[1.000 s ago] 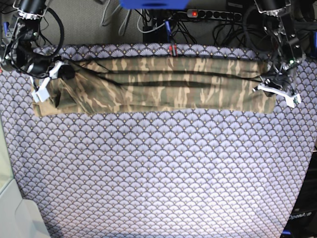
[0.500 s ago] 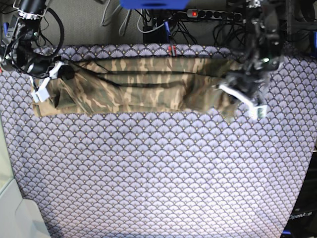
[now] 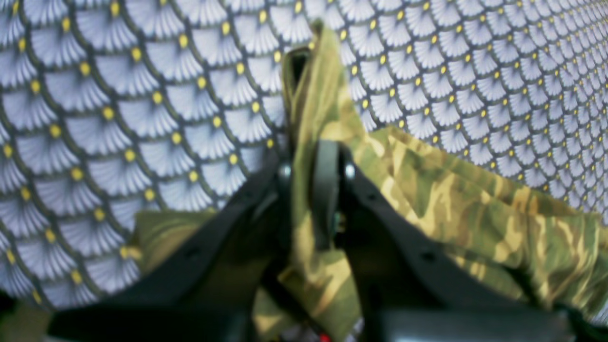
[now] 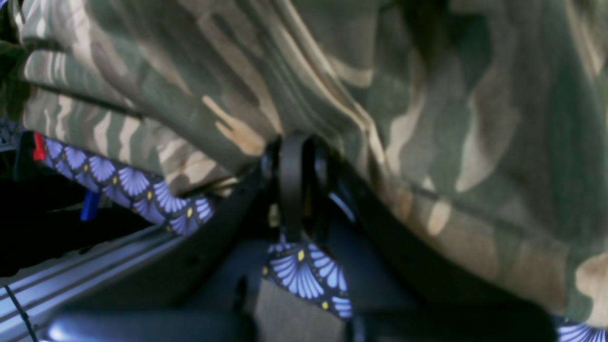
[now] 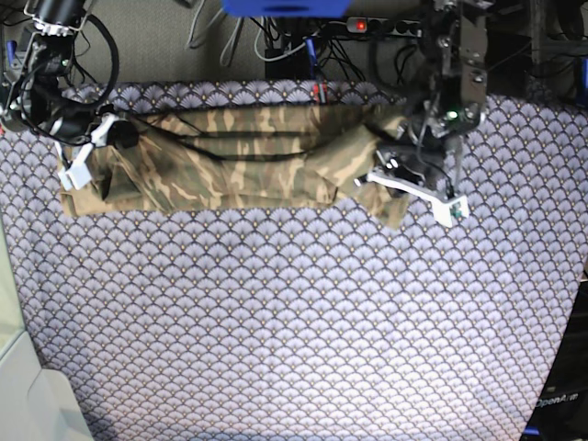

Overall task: Fold the T-shirt properly
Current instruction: 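Lift the strip end with the left gripper and carry it toward the right gripper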

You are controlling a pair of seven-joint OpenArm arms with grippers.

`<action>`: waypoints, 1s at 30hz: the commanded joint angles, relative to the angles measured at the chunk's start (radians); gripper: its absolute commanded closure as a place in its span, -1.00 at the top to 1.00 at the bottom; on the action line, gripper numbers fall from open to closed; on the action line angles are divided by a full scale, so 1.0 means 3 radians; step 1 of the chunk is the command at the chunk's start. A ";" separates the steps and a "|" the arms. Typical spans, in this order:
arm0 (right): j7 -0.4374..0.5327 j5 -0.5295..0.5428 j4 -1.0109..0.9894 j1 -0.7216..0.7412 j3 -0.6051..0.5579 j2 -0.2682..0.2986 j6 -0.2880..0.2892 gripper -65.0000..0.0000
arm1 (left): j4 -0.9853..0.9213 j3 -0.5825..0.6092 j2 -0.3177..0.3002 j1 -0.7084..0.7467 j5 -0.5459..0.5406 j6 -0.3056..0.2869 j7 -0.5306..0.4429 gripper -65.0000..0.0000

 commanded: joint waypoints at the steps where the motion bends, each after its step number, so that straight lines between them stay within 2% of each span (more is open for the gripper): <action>1: -0.0037 -0.0113 0.0017 0.0002 0.0003 0.0039 -0.0016 -0.93 | 0.0070 0.0053 -0.0005 -0.0016 -0.0008 0.0087 -0.0029 -0.99; 4: -0.0037 -0.0113 0.0017 -0.0004 0.0003 0.0039 -0.0016 -0.93 | 0.0070 0.0267 -0.0005 -0.0046 -0.0008 0.0297 -0.0029 -0.99; 9: -0.0037 -0.0113 0.0017 -0.0004 0.0003 0.0039 -0.0016 -0.93 | 0.0065 0.0651 -0.0005 -0.0210 -0.0008 0.0430 -0.0029 -0.99; 12: -0.0037 -0.0113 0.0017 -0.0004 0.0003 0.0039 -0.0016 -0.93 | 0.0060 0.0871 -0.0005 -0.0328 -0.0008 0.0606 -0.0029 -0.99; 17: -0.0037 -0.0113 0.0017 -0.0004 0.0003 0.0039 -0.0016 -0.93 | 0.0014 0.1214 0.0021 -0.0501 -0.0003 0.0606 -0.0029 -0.99; 21: -0.0037 -0.0113 0.0017 -0.0009 0.0003 0.0039 -0.0016 -0.93 | -0.0012 0.1705 0.0021 -0.0650 -0.0003 0.0606 -0.0029 -0.98; 24: -0.0037 -0.0113 0.0017 -0.0009 0.0003 0.0039 -0.0016 -0.93 | -0.0012 0.1930 0.0026 -0.0680 -0.0003 0.0606 -0.0060 -0.98; 27: -0.0037 -0.0113 0.0017 -0.0009 0.0003 0.0033 -0.0016 -0.93 | -0.0012 0.1996 0.0082 -0.0680 -0.0003 0.0606 -0.0096 -0.99; 30: -0.0037 -0.0113 0.0017 -0.0009 0.0003 0.0033 -0.0016 -0.93 | 0.0004 0.1996 0.0077 -0.0660 -0.0003 0.0606 -0.0305 -0.99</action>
